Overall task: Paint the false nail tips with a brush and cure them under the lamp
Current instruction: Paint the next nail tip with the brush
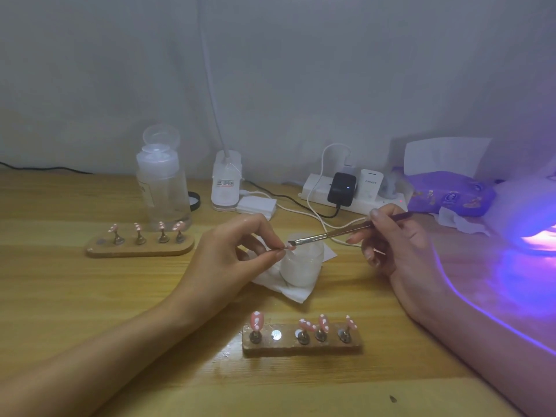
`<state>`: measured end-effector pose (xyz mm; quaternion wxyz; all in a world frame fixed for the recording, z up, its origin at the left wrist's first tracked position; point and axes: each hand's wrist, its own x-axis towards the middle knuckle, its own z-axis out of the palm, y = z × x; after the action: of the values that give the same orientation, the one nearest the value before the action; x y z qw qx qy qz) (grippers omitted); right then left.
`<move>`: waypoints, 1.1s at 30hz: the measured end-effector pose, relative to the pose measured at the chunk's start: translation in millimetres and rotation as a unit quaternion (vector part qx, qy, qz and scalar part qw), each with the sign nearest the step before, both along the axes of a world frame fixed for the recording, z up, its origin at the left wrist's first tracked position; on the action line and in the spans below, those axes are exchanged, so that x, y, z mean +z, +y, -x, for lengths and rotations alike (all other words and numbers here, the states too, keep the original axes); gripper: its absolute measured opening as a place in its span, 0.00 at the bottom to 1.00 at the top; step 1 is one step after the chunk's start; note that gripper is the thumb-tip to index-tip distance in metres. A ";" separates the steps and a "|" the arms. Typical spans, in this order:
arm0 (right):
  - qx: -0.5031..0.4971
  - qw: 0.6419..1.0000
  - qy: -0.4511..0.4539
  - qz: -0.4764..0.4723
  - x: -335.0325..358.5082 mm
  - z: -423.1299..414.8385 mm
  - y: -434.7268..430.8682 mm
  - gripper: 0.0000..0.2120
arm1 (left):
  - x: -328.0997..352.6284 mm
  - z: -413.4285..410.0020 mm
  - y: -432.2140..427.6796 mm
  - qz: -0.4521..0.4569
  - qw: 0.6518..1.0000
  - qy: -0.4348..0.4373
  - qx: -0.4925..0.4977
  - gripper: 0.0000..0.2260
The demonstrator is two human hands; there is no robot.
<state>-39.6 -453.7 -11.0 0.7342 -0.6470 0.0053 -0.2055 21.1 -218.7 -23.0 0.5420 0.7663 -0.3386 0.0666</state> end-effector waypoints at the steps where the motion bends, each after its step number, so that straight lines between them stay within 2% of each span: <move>1: -0.007 1.000 0.003 -0.003 -0.1 0.1 -0.6 0.07 | -0.1 0.2 -0.2 0.001 1.000 -0.001 -0.001 0.05; 13: -0.001 1.000 -0.010 -0.020 0.3 1.4 -2.1 0.07 | -0.8 -1.8 0.5 0.003 1.000 -0.013 -0.017 0.04; 17: -0.005 1.000 0.005 0.000 -0.5 0.9 -1.2 0.10 | -0.5 -0.6 0.7 0.009 1.000 -0.013 -0.018 0.05; 29: -0.005 1.000 0.000 -0.024 -0.3 0.0 -3.3 0.08 | 0.1 0.9 0.0 0.013 1.000 -0.020 -0.016 0.05; 33: 0.003 1.000 0.009 -0.003 -0.2 0.6 -0.7 0.09 | 0.2 0.9 0.3 0.009 1.000 -0.019 -0.017 0.05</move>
<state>-40.2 -454.4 -11.2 0.7367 -0.6468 0.0106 -0.1972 20.3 -218.4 -22.8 0.5432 0.7543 -0.3610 0.0751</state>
